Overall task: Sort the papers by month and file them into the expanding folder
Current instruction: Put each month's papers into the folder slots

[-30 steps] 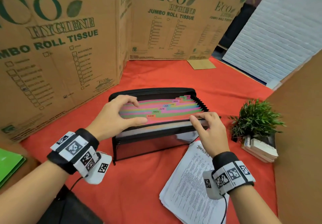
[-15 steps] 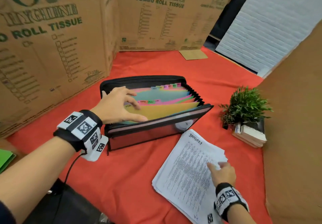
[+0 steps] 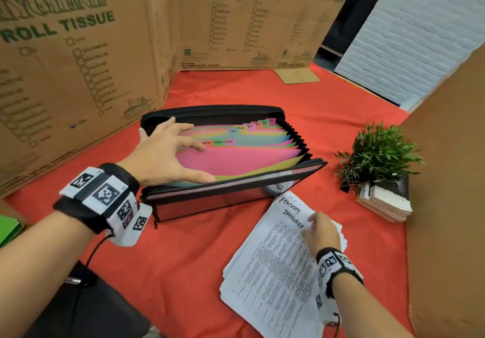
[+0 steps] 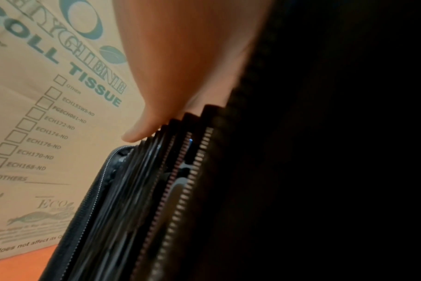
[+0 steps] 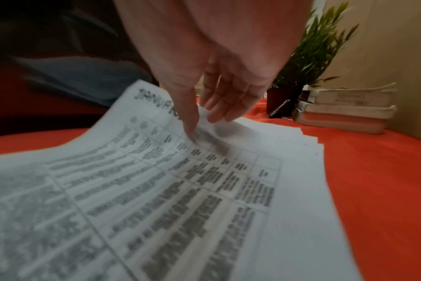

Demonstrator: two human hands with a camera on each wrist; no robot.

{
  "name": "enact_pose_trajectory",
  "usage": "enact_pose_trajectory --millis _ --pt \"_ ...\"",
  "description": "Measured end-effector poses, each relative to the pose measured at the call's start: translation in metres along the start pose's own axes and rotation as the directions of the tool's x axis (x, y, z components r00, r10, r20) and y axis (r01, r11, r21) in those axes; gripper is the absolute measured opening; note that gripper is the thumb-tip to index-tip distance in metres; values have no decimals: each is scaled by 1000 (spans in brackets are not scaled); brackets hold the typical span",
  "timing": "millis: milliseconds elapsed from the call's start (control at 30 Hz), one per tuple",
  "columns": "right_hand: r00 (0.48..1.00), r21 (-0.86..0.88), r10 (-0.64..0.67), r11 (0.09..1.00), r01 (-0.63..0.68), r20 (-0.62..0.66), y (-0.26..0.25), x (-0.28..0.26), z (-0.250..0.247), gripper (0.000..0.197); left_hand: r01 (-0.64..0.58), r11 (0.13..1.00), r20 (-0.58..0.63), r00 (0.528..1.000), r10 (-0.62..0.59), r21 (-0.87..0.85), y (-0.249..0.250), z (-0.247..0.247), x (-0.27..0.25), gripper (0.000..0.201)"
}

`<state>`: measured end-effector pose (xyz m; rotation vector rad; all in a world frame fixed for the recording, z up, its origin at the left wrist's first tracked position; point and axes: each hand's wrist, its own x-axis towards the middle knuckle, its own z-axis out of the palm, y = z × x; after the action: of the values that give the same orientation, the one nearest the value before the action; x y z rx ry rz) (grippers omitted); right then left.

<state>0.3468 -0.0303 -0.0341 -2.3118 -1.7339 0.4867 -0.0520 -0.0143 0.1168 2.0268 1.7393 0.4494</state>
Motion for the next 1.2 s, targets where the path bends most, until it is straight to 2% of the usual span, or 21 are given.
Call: enact_pose_trajectory --millis 33,100,233,267,367,433,500,567,633,733,867,1067,1133,1200 --pt "1000 -38 -23 999 23 -8 1 -2 -2 16 0 1000 1 1000 0 -2 1 0 -1 89" --pt "990 -169 -138 976 135 -5 3 -8 -5 16 -1 1000 4 1000 1 -5 2 0 -2 88" --pt "935 -304 -348 900 312 -68 5 -18 -10 6 -1 1000 -1 1000 1 0 3 0 -5 89" --pt "918 -321 -387 883 342 -86 7 -20 -12 7 0 1000 2 1000 0 3 4 -1 -5 91" --pt "866 -398 -485 824 404 -125 10 -28 -17 41 6 1000 18 1000 -7 22 4 -1 -5 94" --pt "831 -429 -537 791 436 -145 8 -36 -21 43 13 999 30 999 -14 32 6 -2 -5 96" --pt "820 -394 -555 791 468 -142 9 -42 -20 35 17 999 36 999 -18 34 7 -2 -6 97" --pt "842 -300 -528 826 477 -114 11 -46 -15 30 15 999 40 999 -16 37 8 -2 -7 97" --pt "900 -207 -430 889 409 -69 14 -45 -9 29 13 999 41 999 -14 41 8 -2 -7 97" --pt "957 -170 -286 942 290 49 15 -37 -1 45 6 999 49 999 -9 49 8 -1 -9 98" --pt "967 -232 -153 952 199 203 7 -22 2 60 5 997 55 998 -10 76 9 0 -11 102" --pt "960 -315 -75 935 162 271 8 -9 2 68 14 995 69 997 -21 98 12 0 -10 107" --pt "950 -362 -55 917 170 307 6 -6 0 66 11 995 75 997 -19 101 12 0 -10 107" --pt "950 -370 -54 913 172 306 5 -3 -2 53 13 995 83 996 -21 100 12 -1 -10 107"
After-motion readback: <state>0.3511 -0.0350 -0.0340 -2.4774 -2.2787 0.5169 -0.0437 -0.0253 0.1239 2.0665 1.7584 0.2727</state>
